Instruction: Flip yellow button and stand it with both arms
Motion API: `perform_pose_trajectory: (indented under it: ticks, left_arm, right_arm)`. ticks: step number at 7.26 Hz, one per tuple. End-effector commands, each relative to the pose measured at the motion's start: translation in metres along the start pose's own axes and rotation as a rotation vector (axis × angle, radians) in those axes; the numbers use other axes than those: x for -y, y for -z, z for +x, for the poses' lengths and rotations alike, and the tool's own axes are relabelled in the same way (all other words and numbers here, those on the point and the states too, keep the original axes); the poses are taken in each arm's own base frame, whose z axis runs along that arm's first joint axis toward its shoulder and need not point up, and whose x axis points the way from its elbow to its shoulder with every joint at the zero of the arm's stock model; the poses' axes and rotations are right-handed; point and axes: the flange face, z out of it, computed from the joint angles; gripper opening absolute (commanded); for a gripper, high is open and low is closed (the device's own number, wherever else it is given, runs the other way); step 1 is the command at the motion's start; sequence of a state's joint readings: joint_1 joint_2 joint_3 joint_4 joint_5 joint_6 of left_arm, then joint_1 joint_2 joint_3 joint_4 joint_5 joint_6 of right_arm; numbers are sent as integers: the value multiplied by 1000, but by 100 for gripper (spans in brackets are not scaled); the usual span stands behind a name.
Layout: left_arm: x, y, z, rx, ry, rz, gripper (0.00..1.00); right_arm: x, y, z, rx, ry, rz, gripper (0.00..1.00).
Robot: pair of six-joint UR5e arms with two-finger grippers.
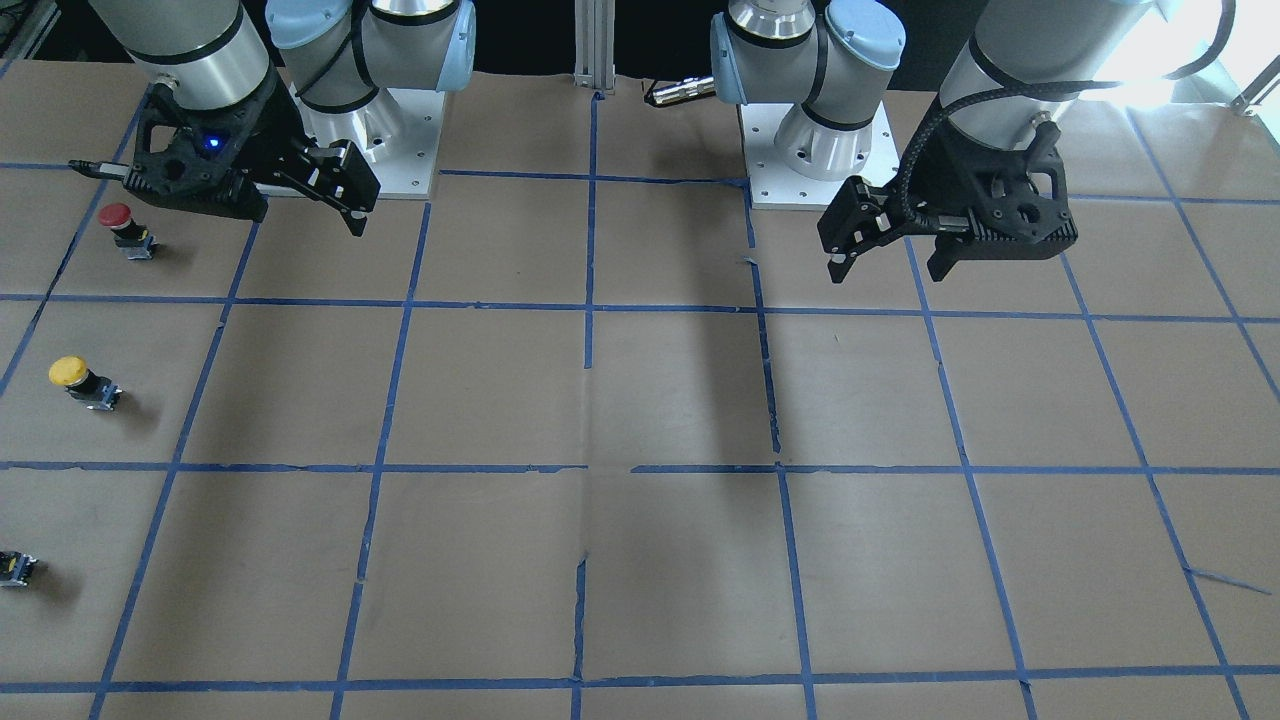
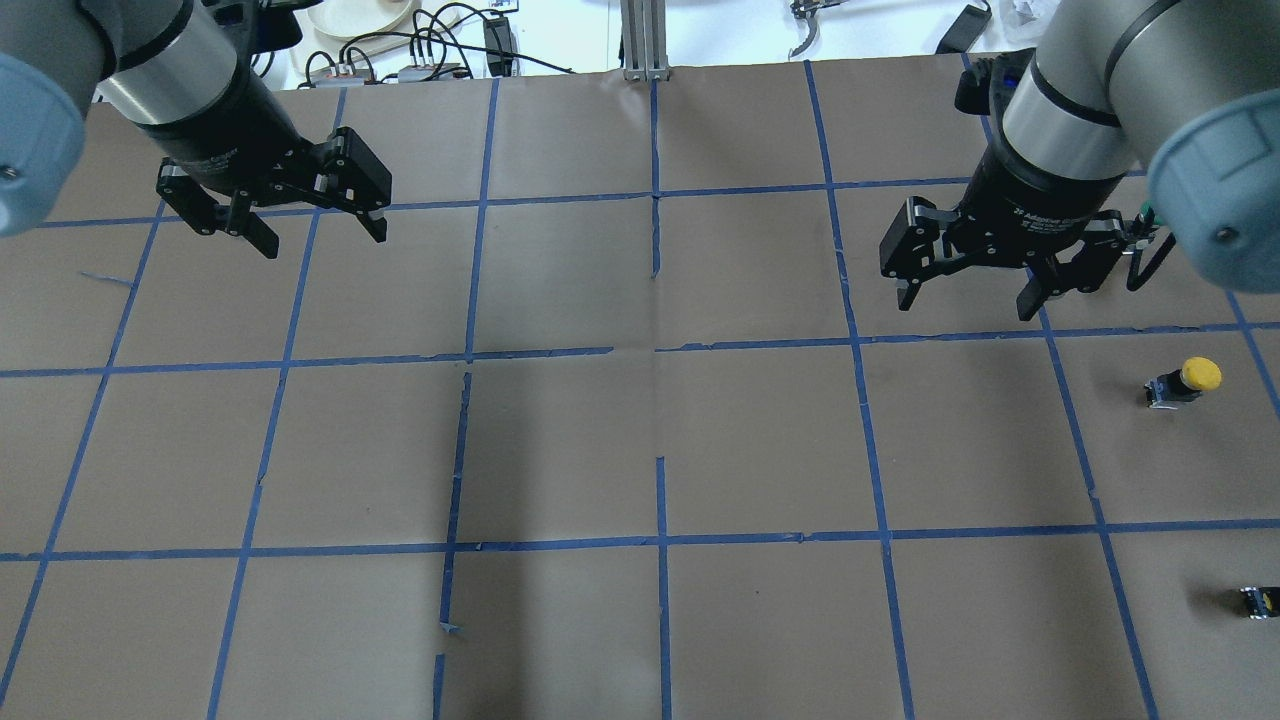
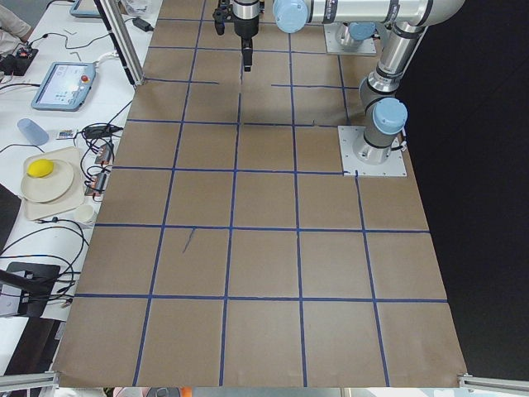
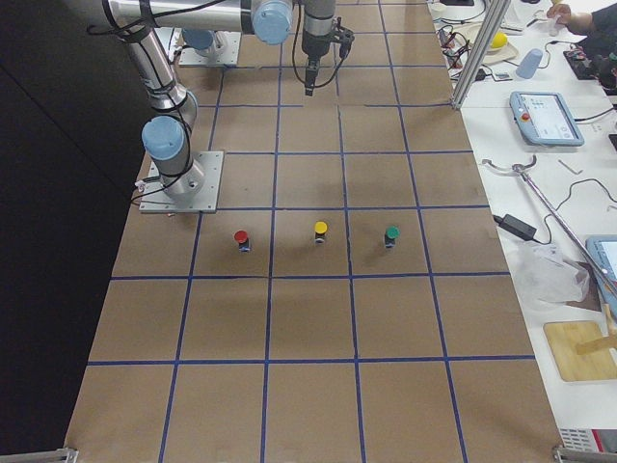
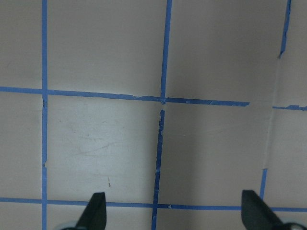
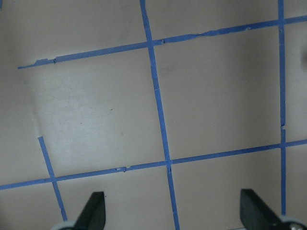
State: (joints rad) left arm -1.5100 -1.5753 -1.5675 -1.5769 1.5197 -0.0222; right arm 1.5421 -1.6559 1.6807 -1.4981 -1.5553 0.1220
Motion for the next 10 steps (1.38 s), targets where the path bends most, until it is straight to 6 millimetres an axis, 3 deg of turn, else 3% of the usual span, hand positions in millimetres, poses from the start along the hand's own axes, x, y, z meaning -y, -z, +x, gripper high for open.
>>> perform_pose_trajectory:
  ticks: [1,4,7,10]
  left_arm:
    - [-2,0,0,2,-1,-16,100]
    - [-3,2,-2,60,-27,-14,100]
    - [11,15,0,57,-84,-14,100]
    - [14,10,1,58,-120,-42,100]
  right_arm:
    - [1,13,1,13,-6,5,100]
    - [0,8,0,20,-4,-6,100]
    - [1,6,1,15,-1,-5,100]
    - [0,7,1,15,-3,-4,100]
